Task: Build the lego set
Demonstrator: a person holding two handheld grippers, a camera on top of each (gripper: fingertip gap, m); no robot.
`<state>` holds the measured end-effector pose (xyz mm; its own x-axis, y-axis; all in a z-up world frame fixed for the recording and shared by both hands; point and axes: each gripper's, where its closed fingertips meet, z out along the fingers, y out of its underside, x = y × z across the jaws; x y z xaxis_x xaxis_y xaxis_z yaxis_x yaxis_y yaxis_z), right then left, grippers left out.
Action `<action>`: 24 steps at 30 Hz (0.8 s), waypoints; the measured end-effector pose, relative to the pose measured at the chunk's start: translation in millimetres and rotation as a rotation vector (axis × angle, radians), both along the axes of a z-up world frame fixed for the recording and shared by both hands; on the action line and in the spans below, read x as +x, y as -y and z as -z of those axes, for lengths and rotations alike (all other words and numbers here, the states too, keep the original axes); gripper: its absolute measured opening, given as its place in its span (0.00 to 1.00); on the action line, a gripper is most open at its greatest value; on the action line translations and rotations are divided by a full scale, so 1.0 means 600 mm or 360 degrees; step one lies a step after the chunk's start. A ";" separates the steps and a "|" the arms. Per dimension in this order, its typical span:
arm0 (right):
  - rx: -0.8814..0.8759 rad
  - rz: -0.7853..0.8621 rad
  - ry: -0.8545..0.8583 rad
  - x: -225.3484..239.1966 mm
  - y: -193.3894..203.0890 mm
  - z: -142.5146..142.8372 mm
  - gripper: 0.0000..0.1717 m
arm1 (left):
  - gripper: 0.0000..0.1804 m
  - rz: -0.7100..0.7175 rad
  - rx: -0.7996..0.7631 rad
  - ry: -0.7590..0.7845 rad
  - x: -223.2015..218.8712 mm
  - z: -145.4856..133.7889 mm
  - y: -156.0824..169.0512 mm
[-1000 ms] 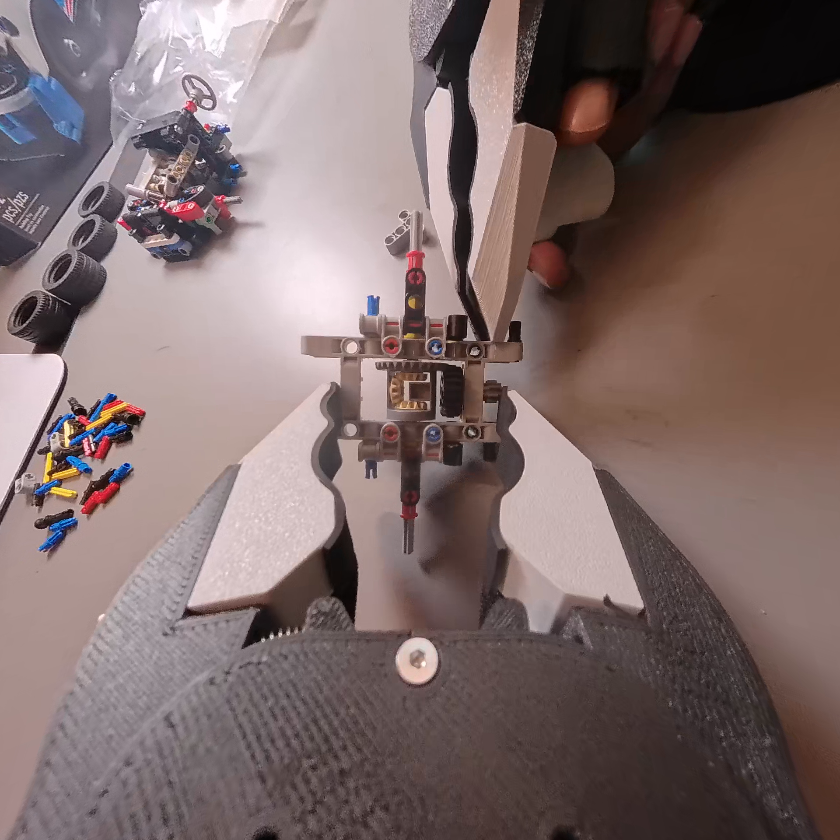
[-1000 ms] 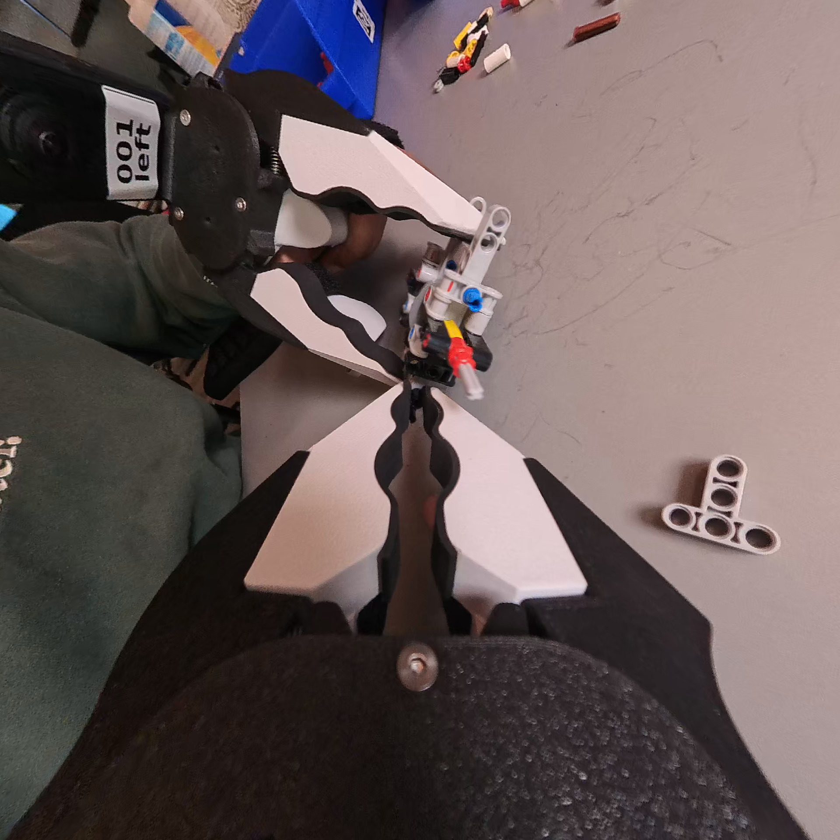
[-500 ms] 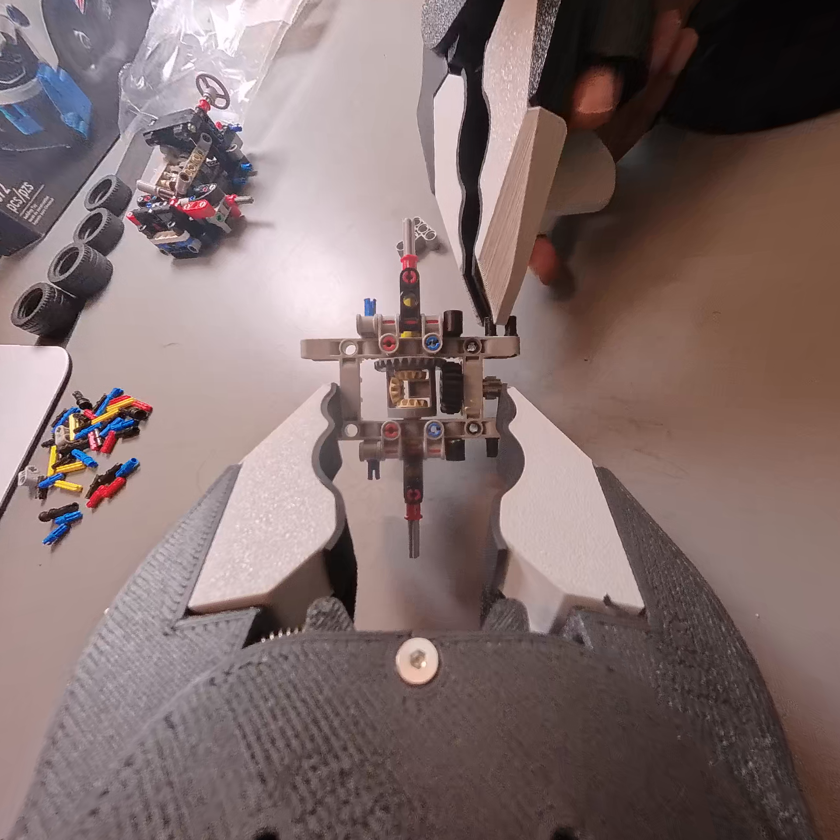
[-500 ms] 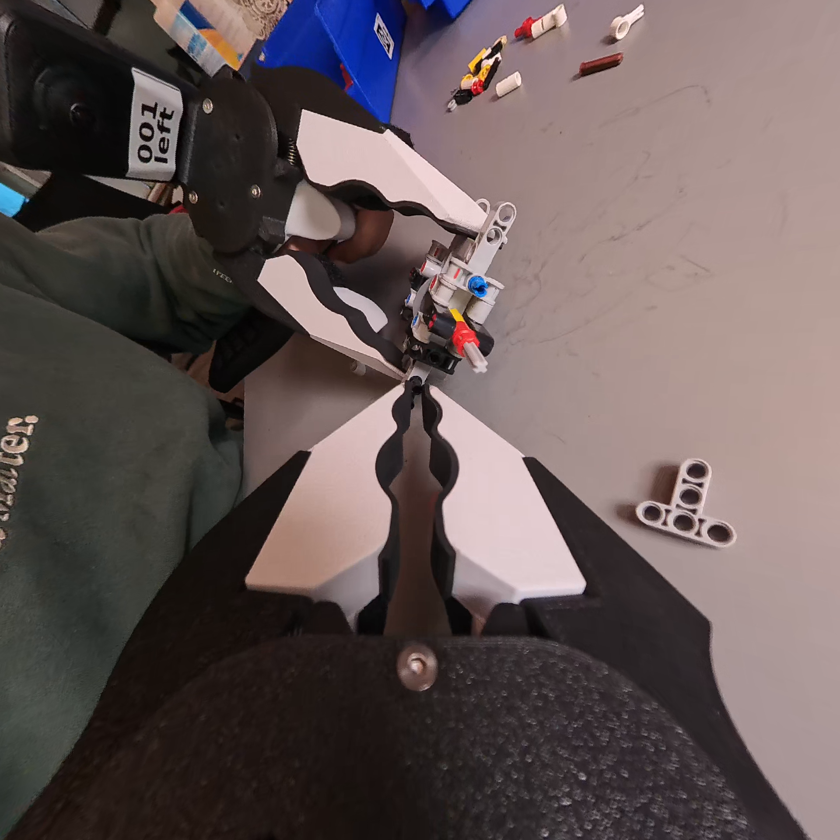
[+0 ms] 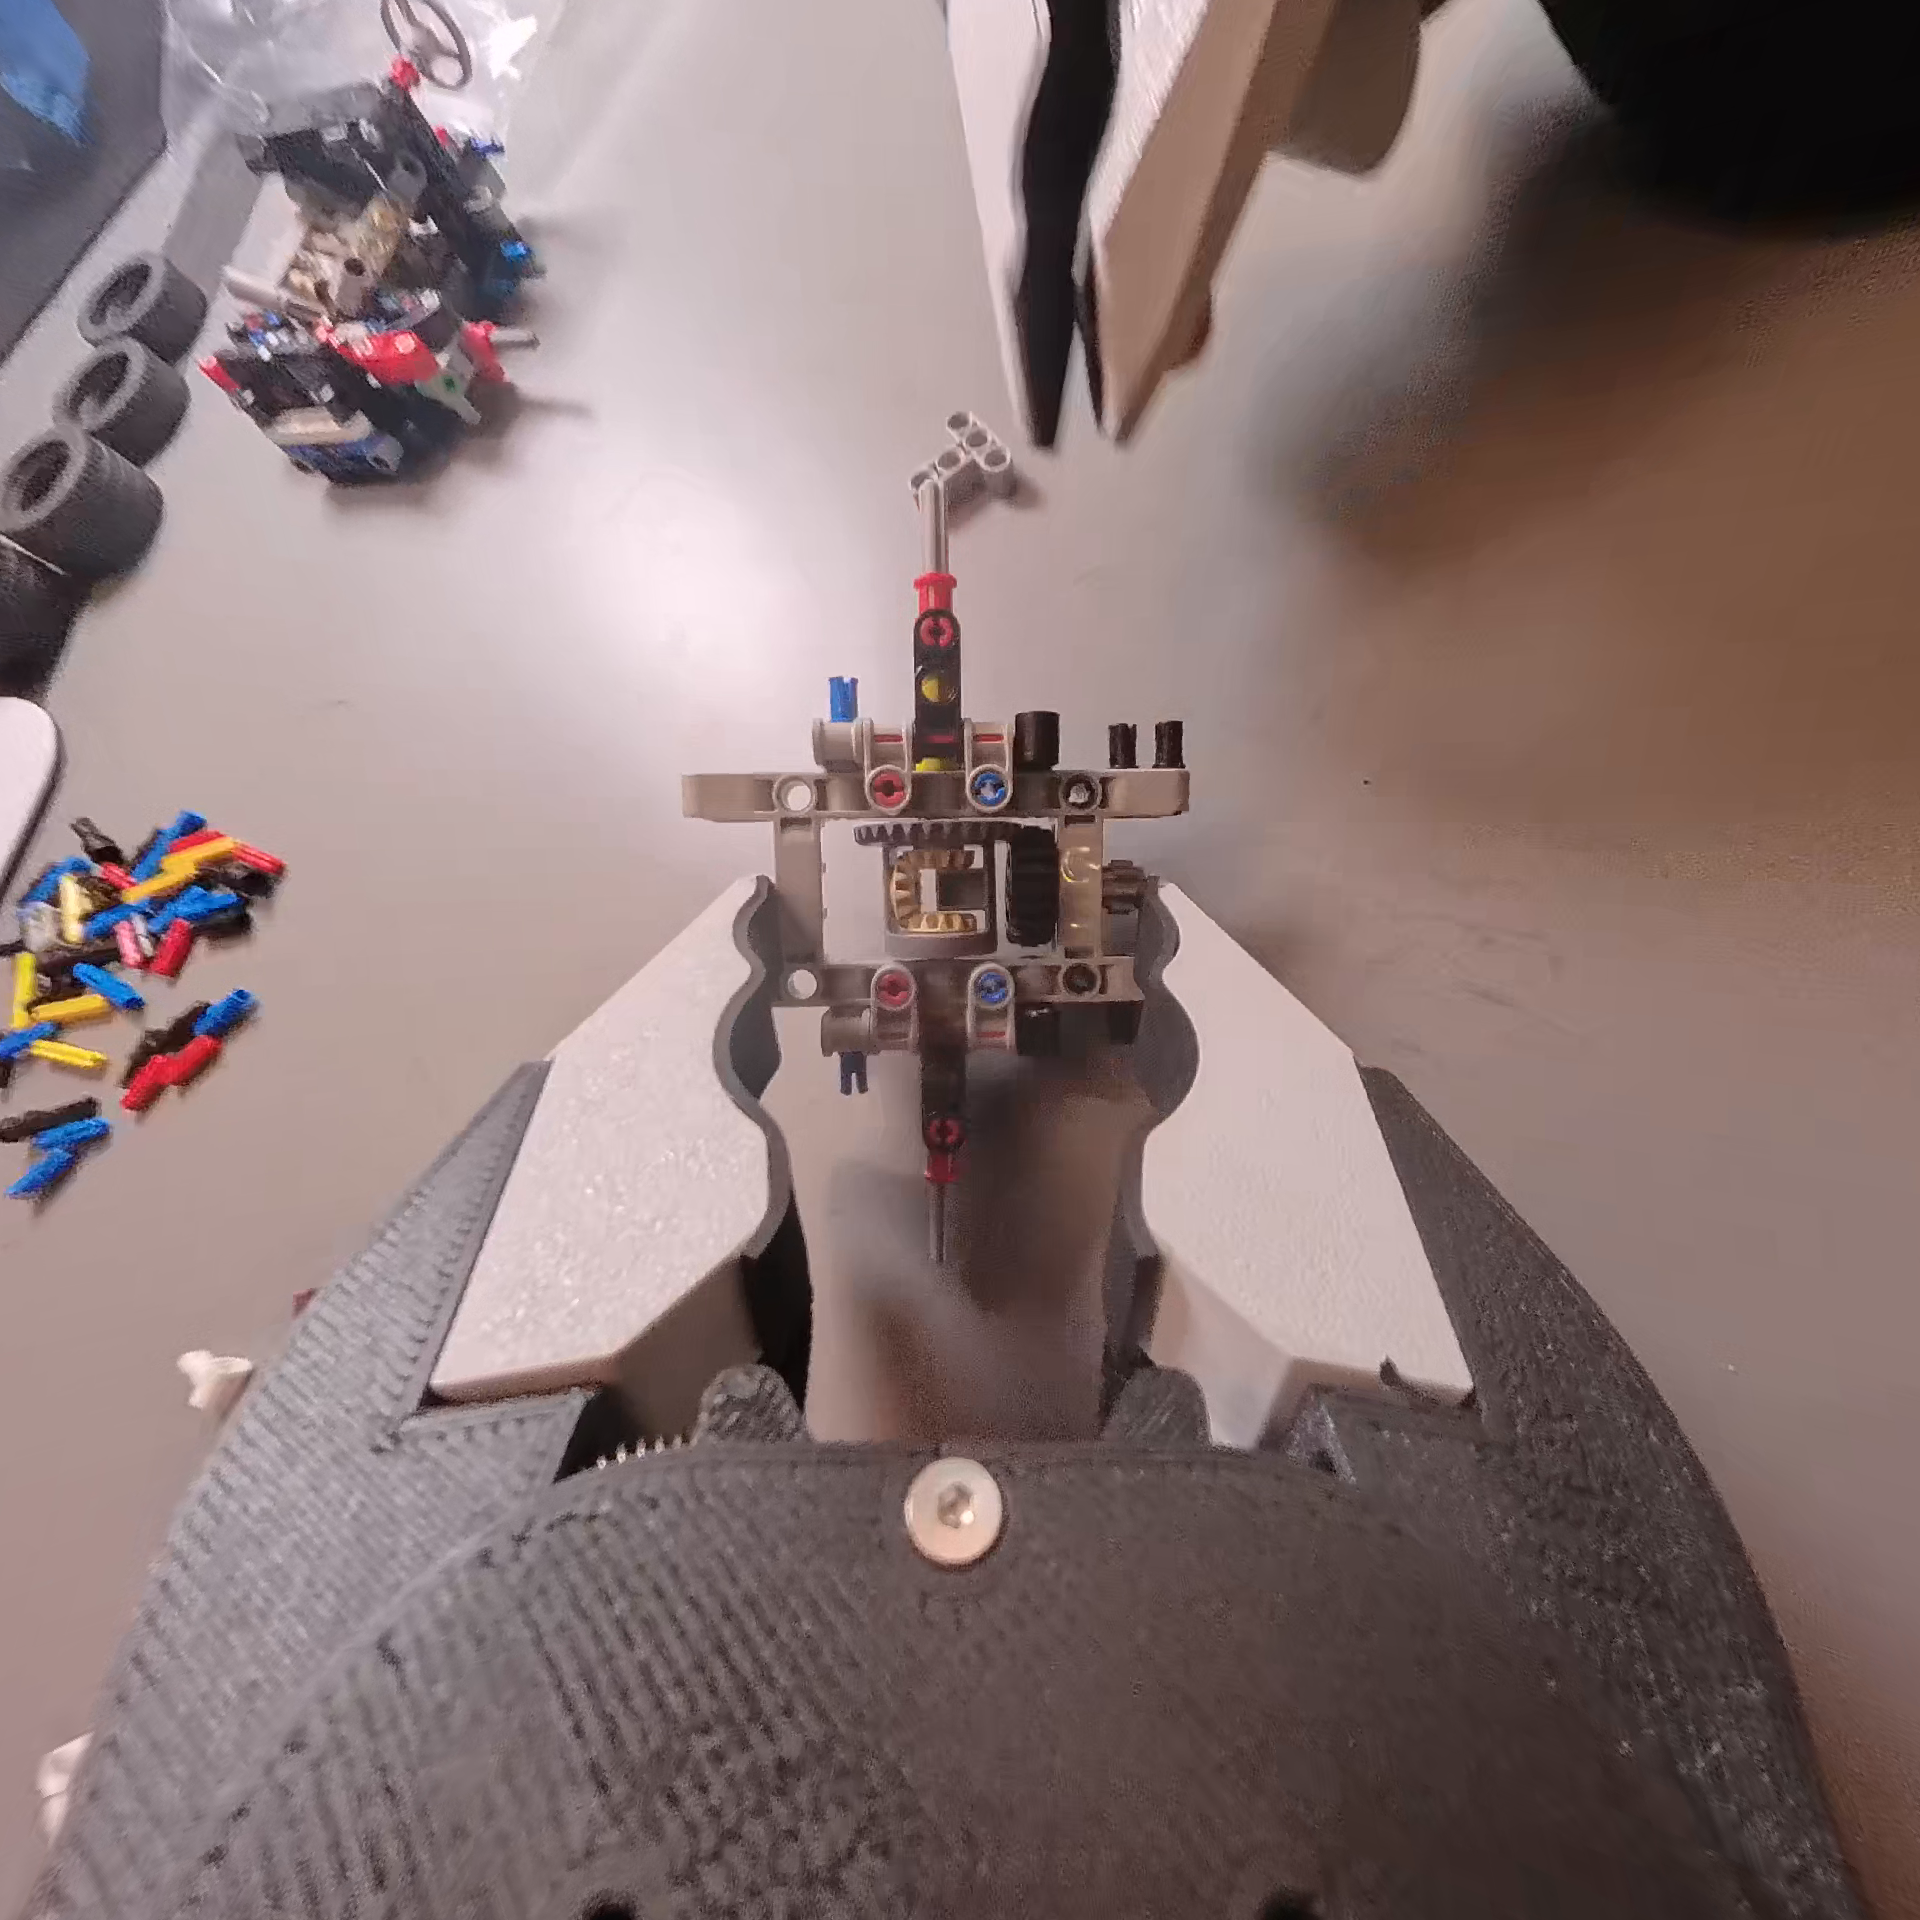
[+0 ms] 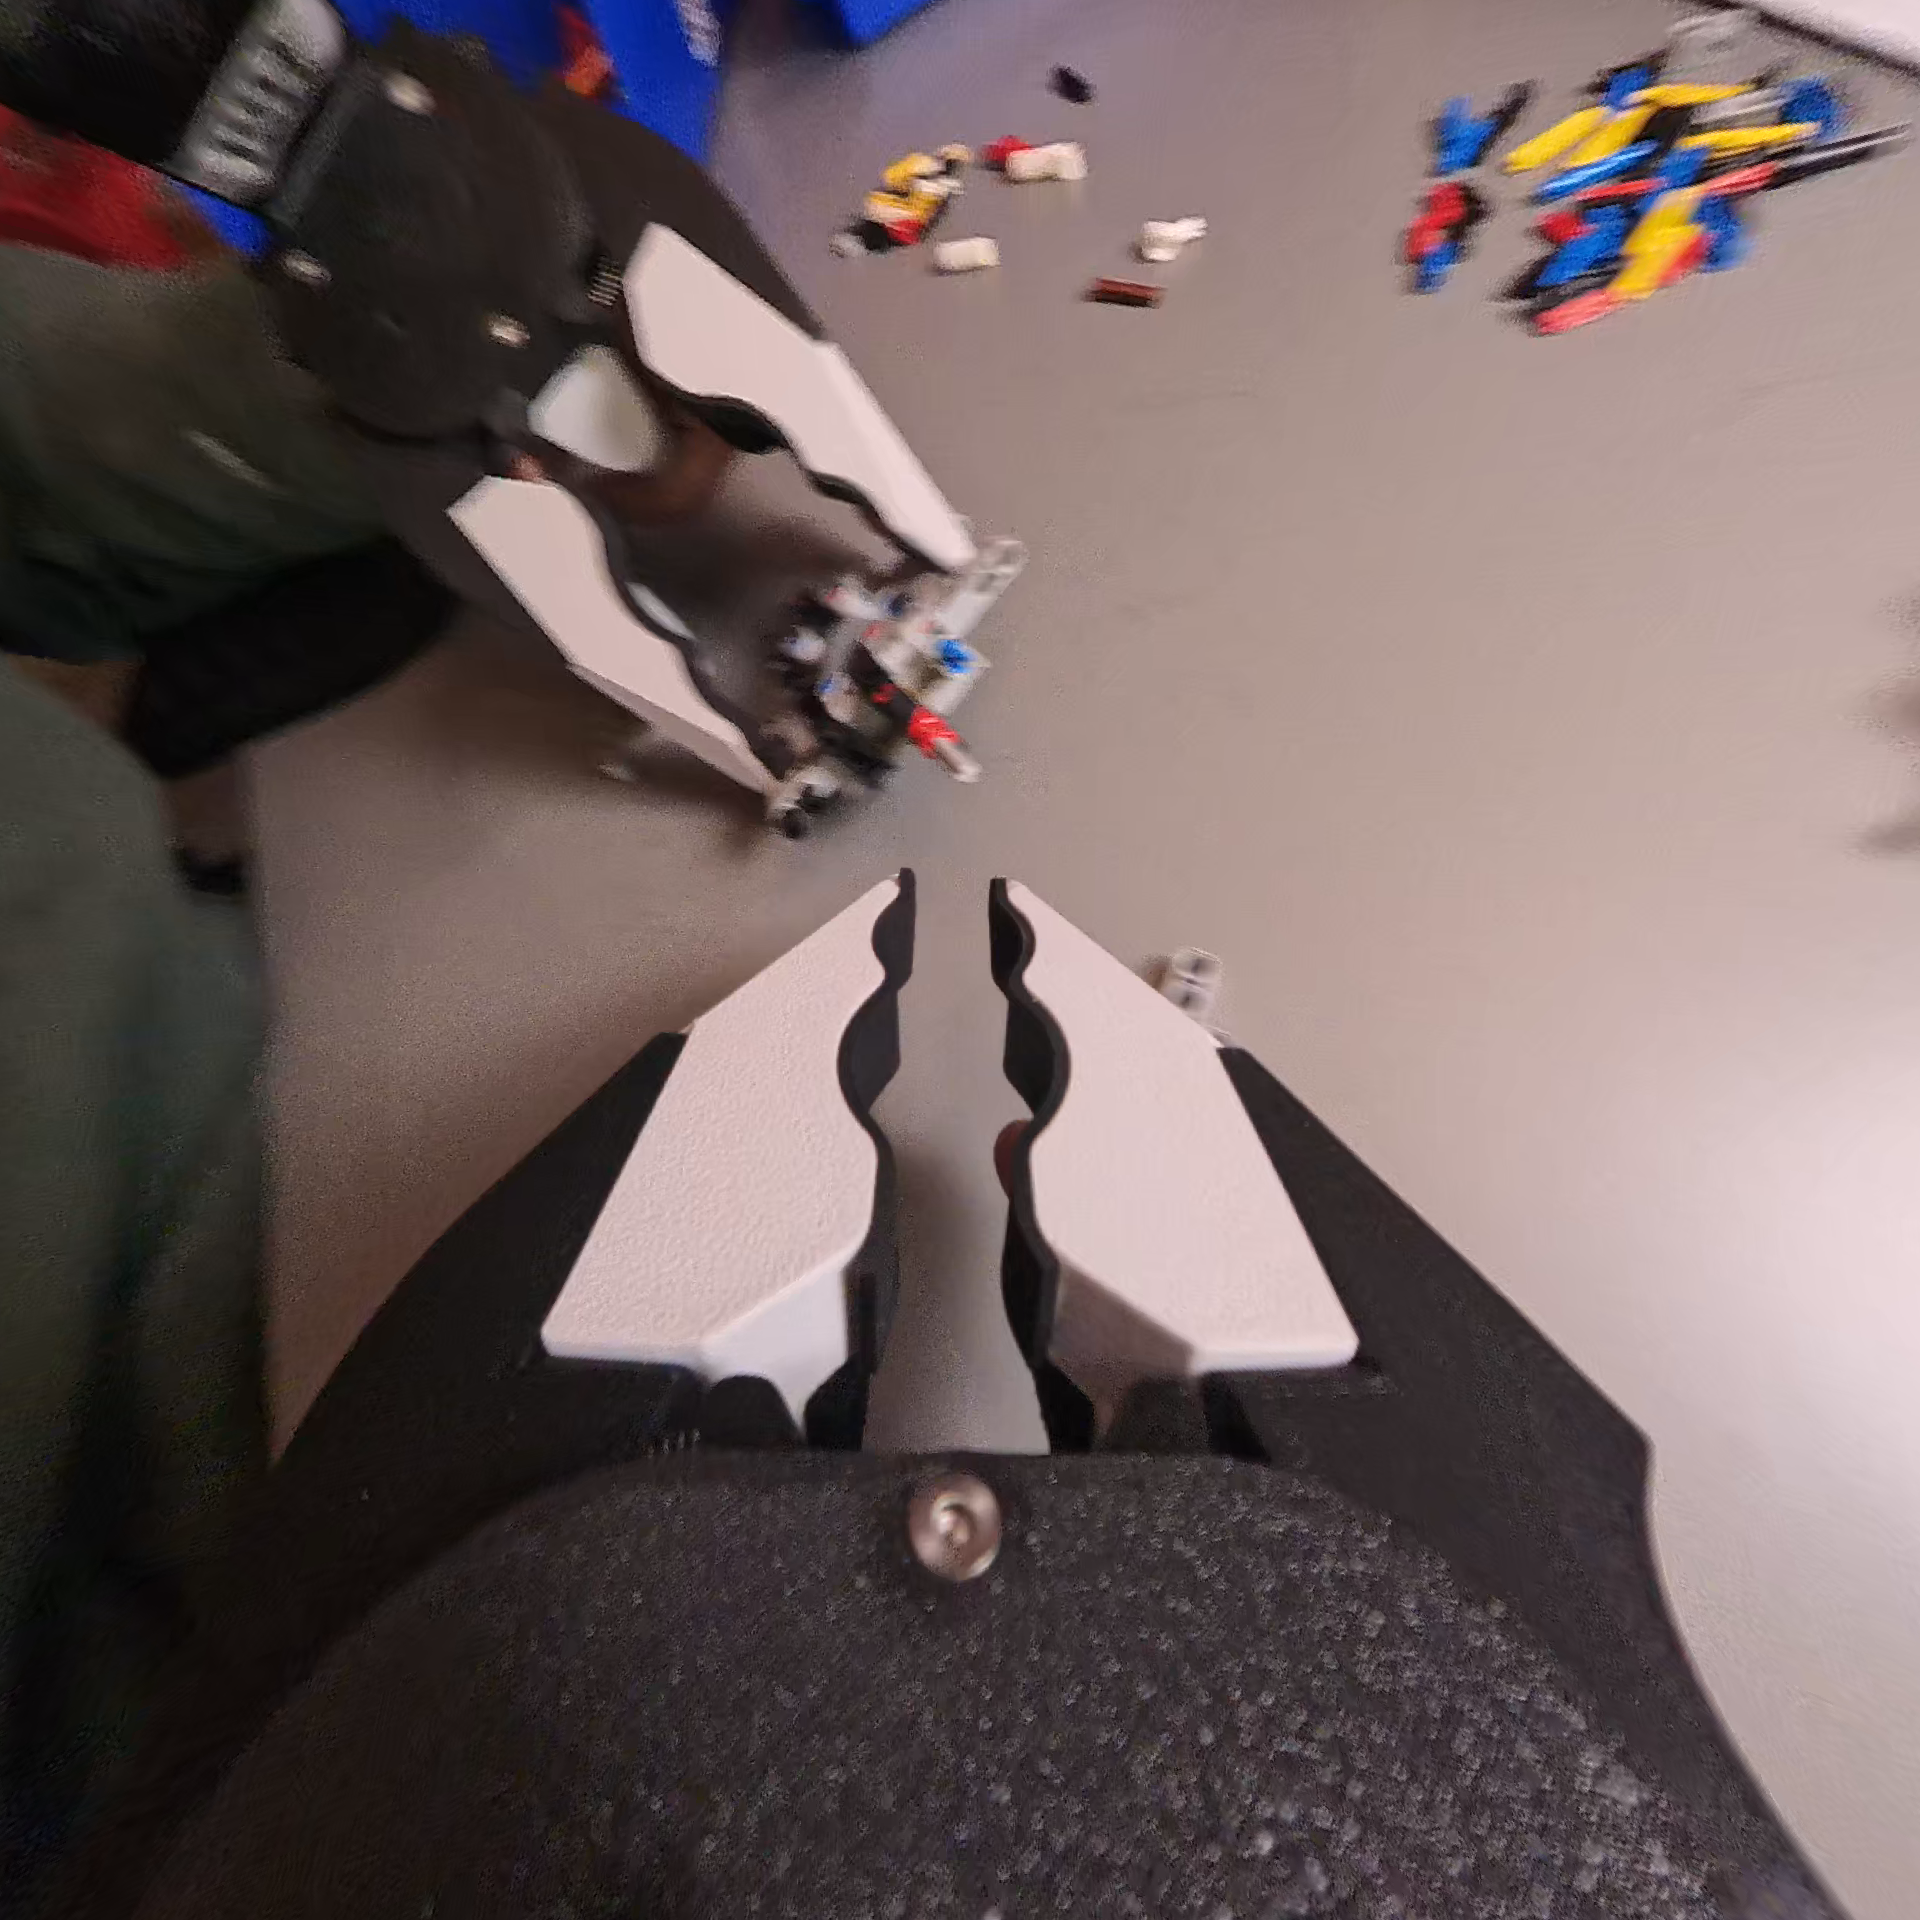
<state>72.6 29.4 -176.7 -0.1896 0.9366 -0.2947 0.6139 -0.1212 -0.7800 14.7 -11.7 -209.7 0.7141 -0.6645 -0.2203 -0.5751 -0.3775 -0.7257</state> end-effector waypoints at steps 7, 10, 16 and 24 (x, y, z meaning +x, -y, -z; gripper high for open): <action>0.0569 0.0111 0.0272 0.019 -0.078 0.065 0.17 | 0.38 -0.0036 -0.0082 0.0075 0.004 0.009 -0.002; 0.0630 0.0063 0.0285 0.014 -0.072 0.067 0.11 | 0.38 -0.0049 -0.0076 0.0088 0.002 0.009 -0.002; 0.0799 -0.0072 0.0365 0.022 -0.053 0.073 0.11 | 0.38 -0.0063 -0.0084 0.0122 0.002 0.011 -0.004; 0.0917 -0.0220 0.0413 0.028 -0.057 0.059 0.20 | 0.38 -0.0071 -0.0076 0.0137 -0.001 0.010 -0.005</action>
<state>89.1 63.7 -212.1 -0.3097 0.9304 0.1959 0.7712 0.3663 -0.5207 13.9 -8.8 -215.9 0.7581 -0.6399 -0.1254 -0.4932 -0.4368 -0.7523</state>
